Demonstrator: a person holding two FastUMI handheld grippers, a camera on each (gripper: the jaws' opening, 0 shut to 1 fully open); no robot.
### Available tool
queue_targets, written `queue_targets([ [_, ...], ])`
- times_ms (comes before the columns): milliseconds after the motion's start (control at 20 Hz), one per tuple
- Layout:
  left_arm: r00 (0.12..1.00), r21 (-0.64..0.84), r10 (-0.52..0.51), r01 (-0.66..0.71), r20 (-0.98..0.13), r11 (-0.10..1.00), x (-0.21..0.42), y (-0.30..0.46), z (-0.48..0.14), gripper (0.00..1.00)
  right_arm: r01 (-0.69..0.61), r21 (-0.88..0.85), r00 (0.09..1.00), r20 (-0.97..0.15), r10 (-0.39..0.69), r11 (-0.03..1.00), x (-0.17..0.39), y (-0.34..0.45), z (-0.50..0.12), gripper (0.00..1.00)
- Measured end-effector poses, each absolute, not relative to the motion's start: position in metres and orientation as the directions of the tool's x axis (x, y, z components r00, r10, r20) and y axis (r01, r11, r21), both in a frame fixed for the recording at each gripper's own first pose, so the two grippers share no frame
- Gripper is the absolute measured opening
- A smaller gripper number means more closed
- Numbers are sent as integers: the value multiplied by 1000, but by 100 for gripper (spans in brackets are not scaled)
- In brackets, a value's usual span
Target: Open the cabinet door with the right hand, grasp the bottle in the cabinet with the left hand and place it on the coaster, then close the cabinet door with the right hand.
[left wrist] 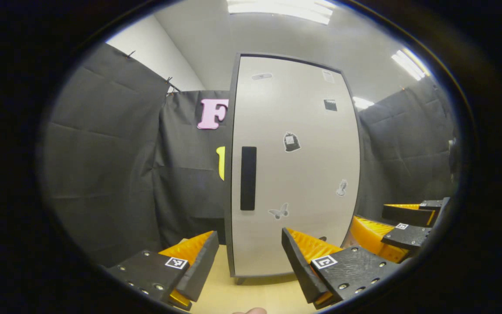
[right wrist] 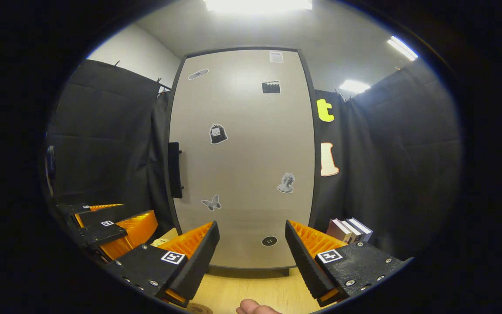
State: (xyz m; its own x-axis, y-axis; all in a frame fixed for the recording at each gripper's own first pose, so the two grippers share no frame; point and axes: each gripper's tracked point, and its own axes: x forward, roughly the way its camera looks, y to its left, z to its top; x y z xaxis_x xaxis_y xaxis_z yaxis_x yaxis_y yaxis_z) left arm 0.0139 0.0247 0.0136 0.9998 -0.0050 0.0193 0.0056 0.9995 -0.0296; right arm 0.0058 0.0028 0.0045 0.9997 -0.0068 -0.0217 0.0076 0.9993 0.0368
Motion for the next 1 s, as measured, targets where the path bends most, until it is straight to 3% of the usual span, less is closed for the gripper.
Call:
queue_targets([
  [550,1000,-5,24,-24,11,1000,-37,66,4,88,-26,7,1000,1,26,1000,37,25,15,94],
  [1000,990,-12,138,-139,-35,990,-115,129,-24,87,-142,6,989,38,142,990,73,102,42,94],
])
